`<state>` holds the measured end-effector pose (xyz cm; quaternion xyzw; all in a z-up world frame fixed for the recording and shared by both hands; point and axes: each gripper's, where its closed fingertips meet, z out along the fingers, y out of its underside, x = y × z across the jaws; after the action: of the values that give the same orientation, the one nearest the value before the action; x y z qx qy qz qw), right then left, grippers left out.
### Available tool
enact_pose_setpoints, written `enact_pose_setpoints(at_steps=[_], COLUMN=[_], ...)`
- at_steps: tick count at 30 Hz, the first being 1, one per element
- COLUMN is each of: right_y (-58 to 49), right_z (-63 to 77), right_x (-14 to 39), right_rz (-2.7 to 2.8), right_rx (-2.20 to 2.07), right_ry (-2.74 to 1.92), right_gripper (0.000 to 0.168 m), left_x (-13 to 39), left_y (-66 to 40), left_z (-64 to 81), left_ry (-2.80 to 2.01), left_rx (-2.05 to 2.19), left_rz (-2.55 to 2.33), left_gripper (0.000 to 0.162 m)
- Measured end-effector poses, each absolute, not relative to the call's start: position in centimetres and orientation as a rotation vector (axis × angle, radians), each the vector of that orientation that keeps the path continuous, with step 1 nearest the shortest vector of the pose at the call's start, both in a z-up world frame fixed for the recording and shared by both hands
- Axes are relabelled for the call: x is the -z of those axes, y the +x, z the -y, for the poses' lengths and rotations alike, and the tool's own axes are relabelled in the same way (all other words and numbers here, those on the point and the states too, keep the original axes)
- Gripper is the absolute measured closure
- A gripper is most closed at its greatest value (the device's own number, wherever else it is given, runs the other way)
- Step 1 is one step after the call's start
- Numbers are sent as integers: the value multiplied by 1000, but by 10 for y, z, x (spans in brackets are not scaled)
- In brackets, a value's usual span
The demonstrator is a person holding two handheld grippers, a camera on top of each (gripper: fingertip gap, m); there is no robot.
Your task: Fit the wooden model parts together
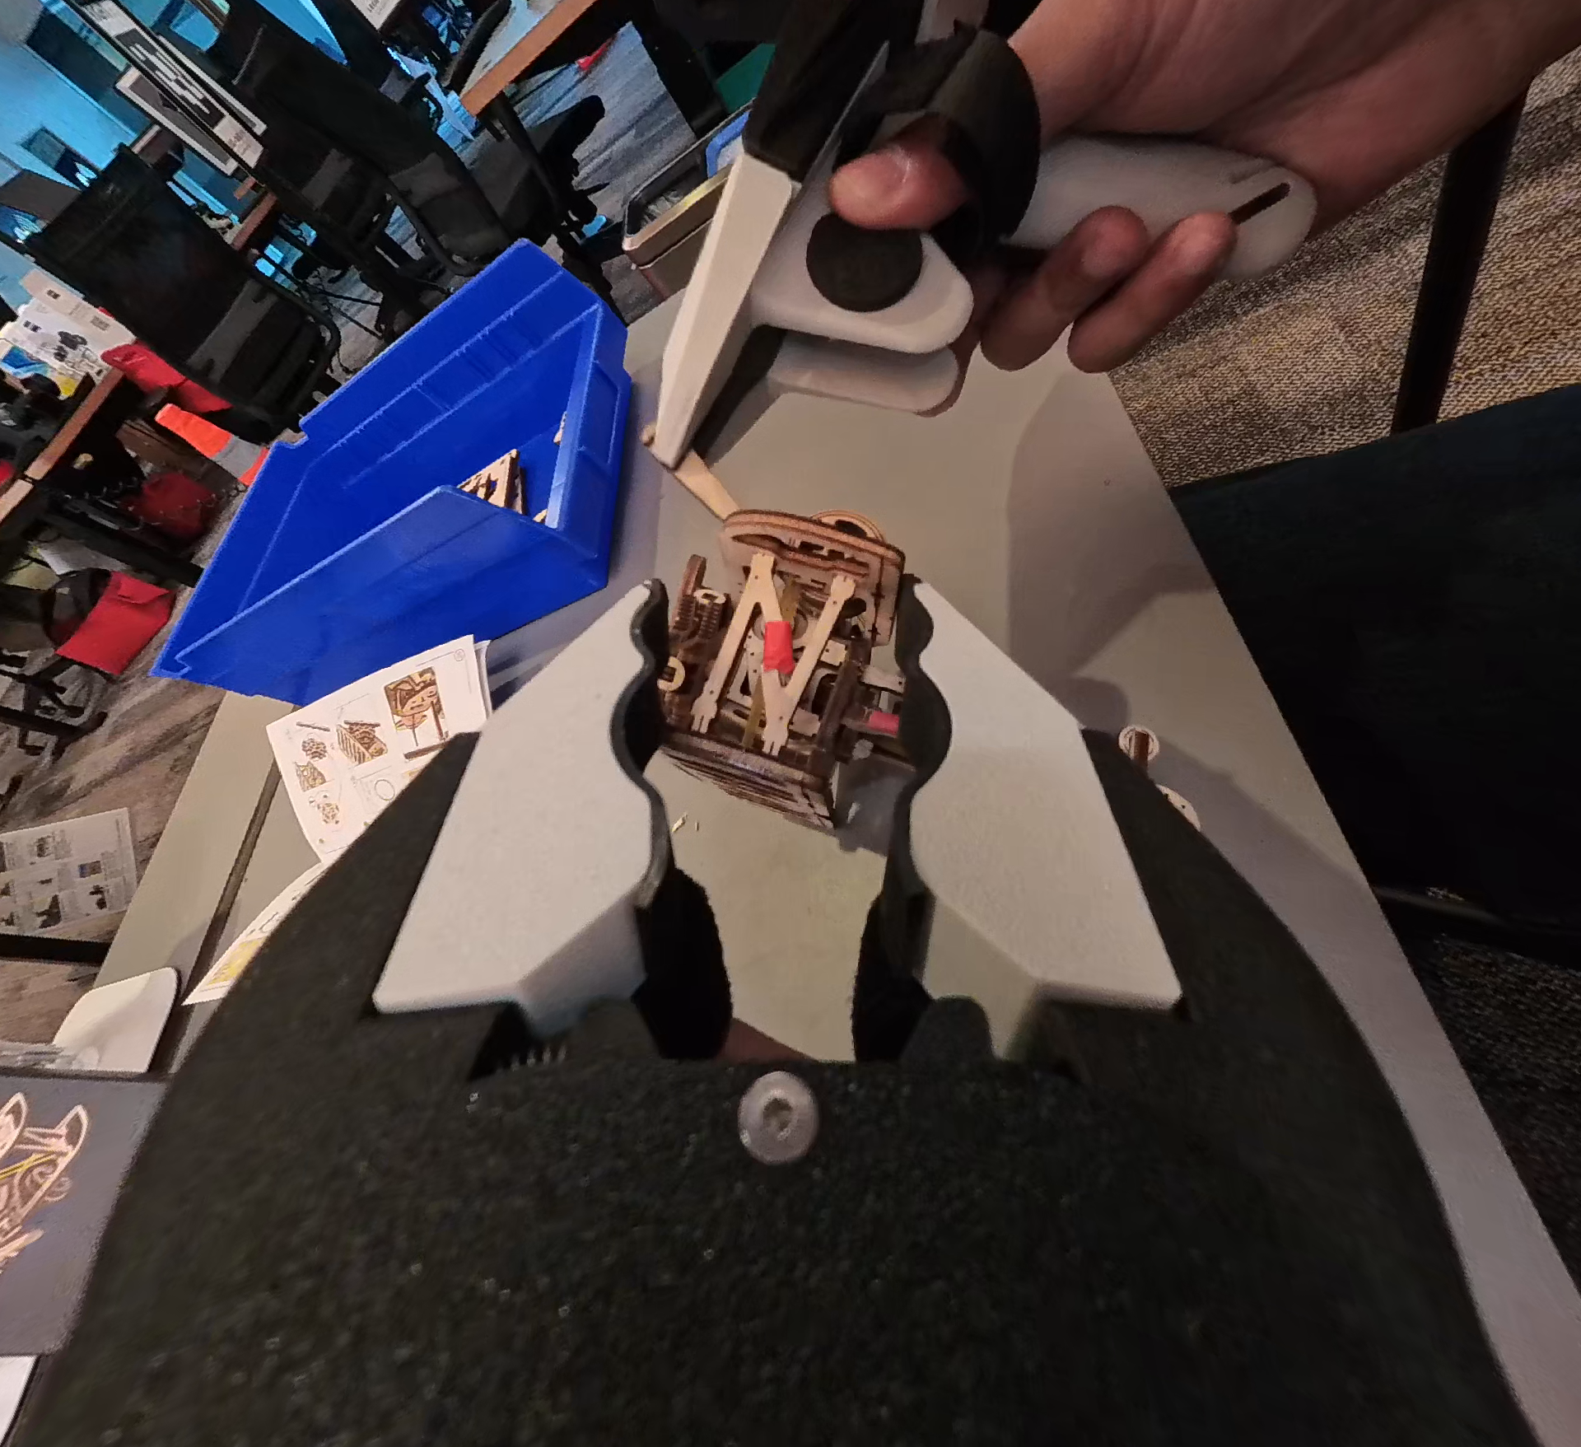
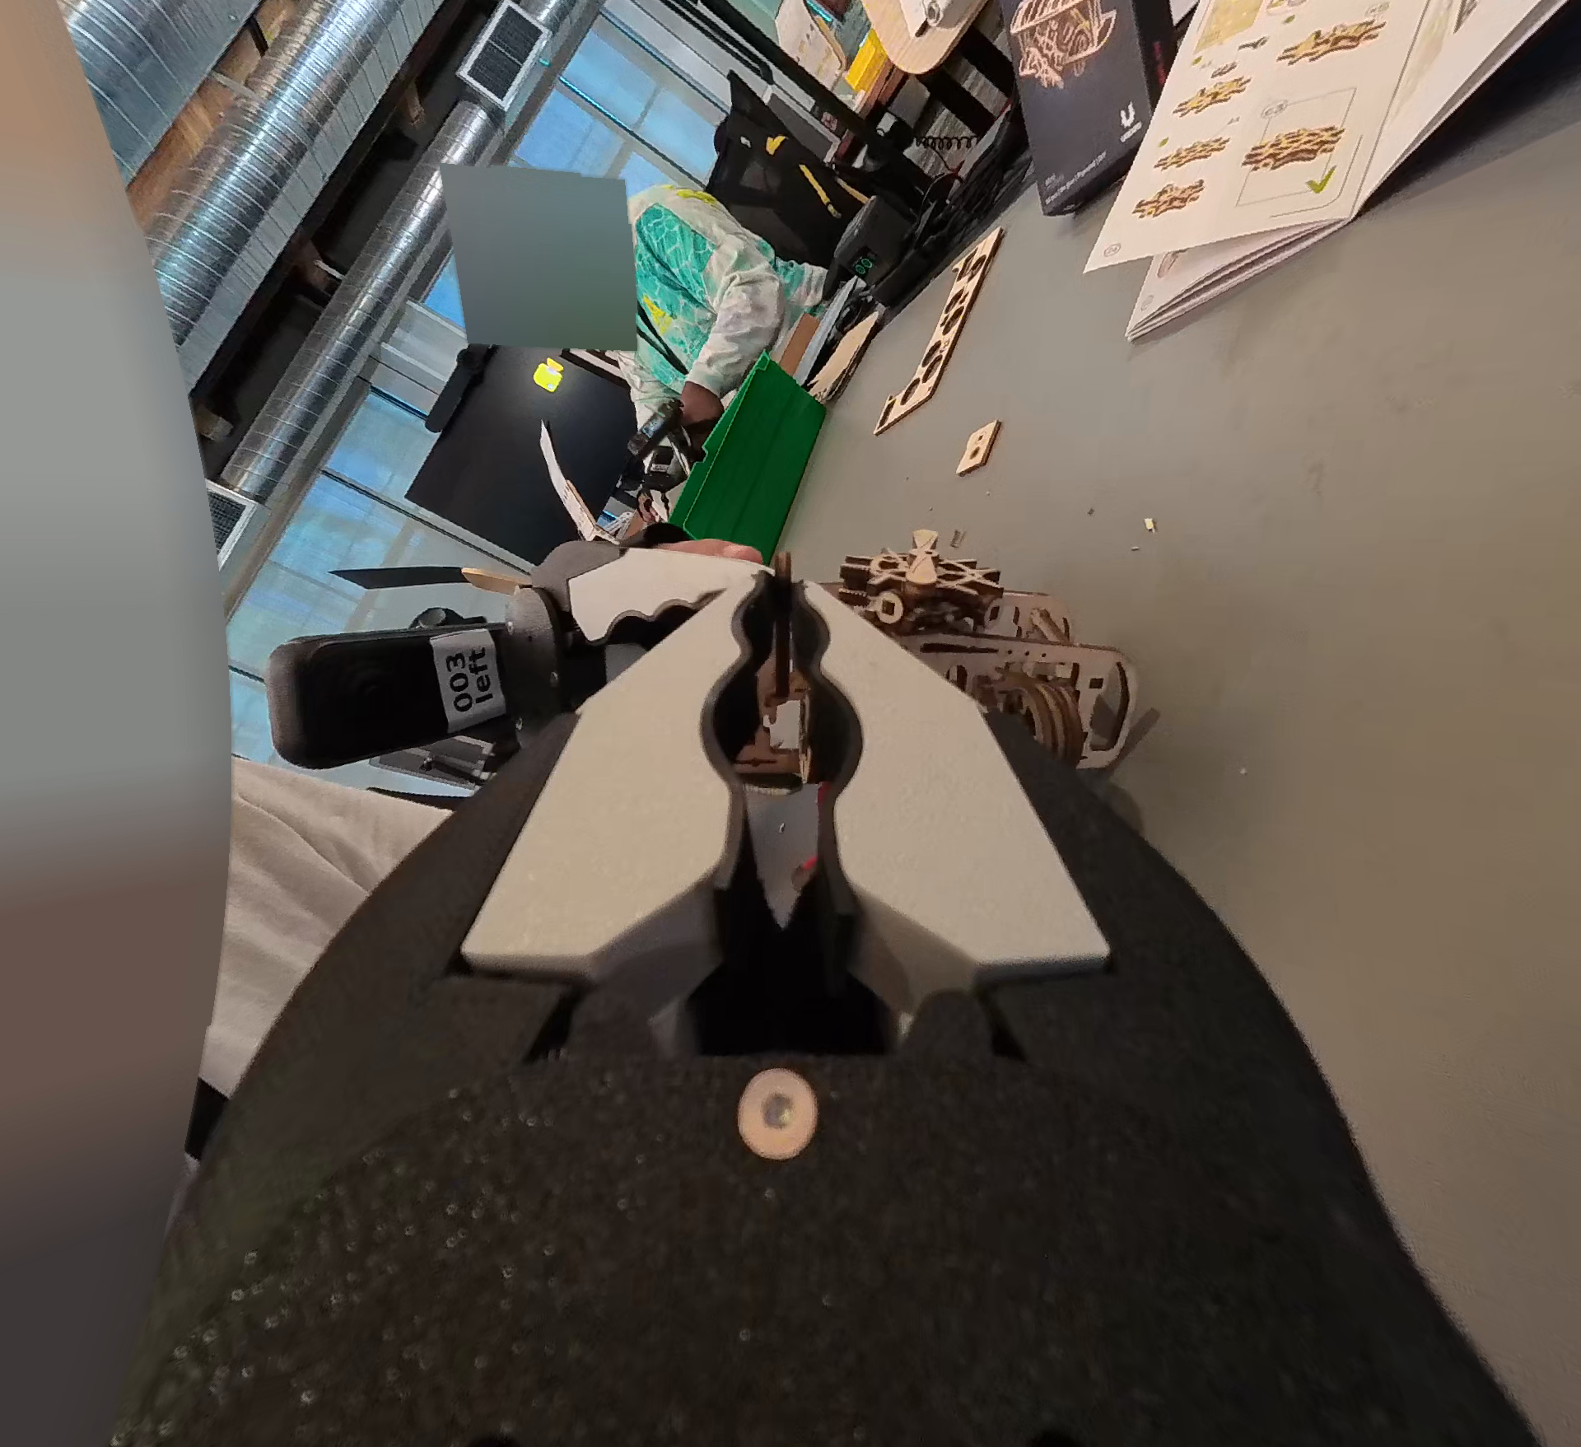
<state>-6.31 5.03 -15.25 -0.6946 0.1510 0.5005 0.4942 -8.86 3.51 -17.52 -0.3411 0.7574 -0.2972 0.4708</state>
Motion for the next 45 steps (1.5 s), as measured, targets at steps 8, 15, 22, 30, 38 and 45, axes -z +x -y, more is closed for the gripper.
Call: enact_pose_setpoints(at_steps=[8,15,22,30,38,45], right_y=[-66,-66,-67,-71,-73,-68], right_z=[-48,-45,-43,-39,-33,-30], right_x=[155,155,156,160,155,149], right_rz=[-347,-330,-316,-285,-202,-195], right_rx=[-1220,-1220,-1220,-1224,-1096,-1046], right_ry=[-1721,-1745,-1758,-1796,-1818,-1805], right_gripper=[167,167,166,167,166,166], left_x=[175,175,174,174,174,175], left_y=[-88,-88,-88,-88,-88,-86], left_z=[-35,-36,-37,-36,-40,-38], left_ry=[-826,-832,-832,-828,-851,-835], left_rx=[727,724,717,712,698,693], left_rz=[-1849,-1848,-1841,-1838,-1829,-1834], left_gripper=[112,112,113,113,114,114])
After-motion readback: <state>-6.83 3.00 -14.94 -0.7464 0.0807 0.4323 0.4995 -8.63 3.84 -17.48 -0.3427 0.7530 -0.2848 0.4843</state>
